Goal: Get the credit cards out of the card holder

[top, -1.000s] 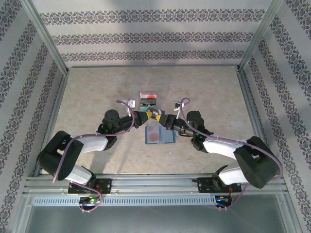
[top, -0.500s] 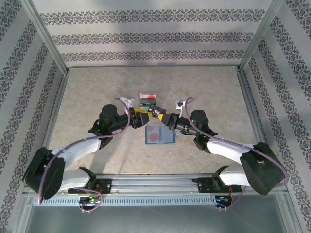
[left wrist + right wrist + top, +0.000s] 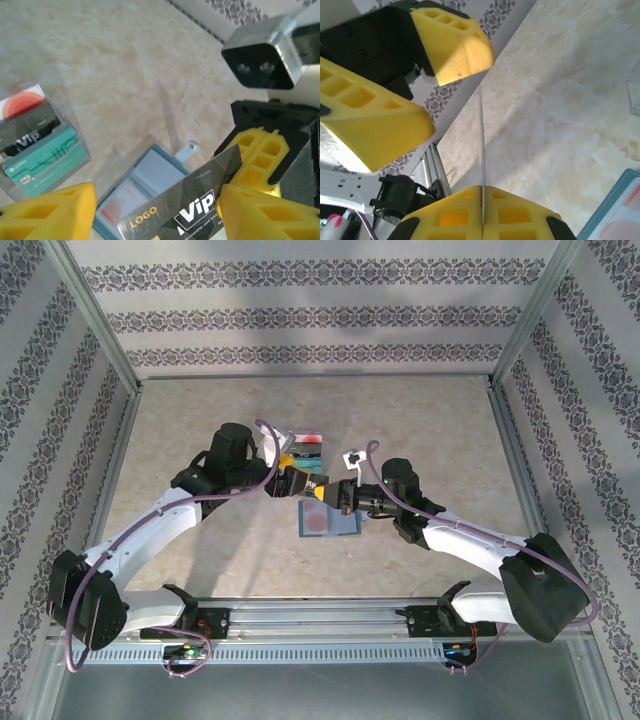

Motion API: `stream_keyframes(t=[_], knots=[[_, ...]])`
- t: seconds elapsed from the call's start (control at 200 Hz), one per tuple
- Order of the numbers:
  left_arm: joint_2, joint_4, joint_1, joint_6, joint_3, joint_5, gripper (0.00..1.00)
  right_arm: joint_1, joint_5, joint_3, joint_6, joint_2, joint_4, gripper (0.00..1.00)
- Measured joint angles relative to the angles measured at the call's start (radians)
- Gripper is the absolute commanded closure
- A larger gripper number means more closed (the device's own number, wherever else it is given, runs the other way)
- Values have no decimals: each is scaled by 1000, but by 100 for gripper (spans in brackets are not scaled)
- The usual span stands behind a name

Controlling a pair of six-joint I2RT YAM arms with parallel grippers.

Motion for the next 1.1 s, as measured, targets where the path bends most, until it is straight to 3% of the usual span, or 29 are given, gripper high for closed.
stream_keyframes(t=[0.59,1.104], knots=[[17,-268,0,241,85,84,45,6,-150,59,-67,45,-64,100],[35,-318,0,297,100,143,90,13,-187,73,-124,47,-144,100]])
